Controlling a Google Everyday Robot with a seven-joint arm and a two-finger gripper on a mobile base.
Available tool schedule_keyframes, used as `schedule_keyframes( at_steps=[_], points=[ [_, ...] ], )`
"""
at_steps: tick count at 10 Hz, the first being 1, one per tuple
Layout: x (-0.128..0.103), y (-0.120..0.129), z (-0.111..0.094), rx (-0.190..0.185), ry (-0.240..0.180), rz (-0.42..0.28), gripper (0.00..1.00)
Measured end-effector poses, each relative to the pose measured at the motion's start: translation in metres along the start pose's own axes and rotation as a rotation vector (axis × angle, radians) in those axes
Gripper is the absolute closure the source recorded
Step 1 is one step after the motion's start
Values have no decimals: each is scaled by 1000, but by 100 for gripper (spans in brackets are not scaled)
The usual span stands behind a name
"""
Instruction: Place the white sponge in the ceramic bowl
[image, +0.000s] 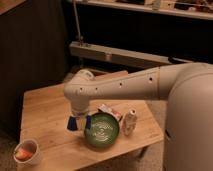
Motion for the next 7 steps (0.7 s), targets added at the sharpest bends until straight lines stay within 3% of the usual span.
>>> schedule_keyframes(
  at_steps=[3, 7],
  points=[
    [22, 7, -10, -1, 39, 54, 99],
    [49, 13, -6, -2, 73, 117, 61]
  ],
)
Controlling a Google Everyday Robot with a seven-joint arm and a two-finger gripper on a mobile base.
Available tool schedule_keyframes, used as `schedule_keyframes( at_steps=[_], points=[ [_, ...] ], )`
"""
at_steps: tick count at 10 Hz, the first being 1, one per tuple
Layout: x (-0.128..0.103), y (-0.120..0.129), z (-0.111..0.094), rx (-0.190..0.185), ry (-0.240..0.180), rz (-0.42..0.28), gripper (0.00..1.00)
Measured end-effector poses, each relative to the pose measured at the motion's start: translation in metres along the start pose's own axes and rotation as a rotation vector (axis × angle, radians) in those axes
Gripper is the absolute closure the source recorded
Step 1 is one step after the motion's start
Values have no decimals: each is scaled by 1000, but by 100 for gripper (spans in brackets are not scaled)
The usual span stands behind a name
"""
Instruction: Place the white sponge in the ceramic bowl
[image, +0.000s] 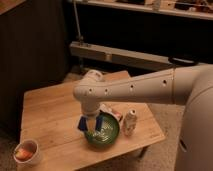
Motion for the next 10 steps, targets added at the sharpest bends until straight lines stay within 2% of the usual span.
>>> schedule_keyframes(
  at_steps=[1, 3, 6, 10],
  points=[
    [9, 0, 0, 10, -6, 28, 49],
    [22, 0, -2, 26, -12, 70, 38],
    [31, -8, -1, 39, -3, 96, 38],
    [30, -18, 5, 26, -10, 106, 38]
  ],
)
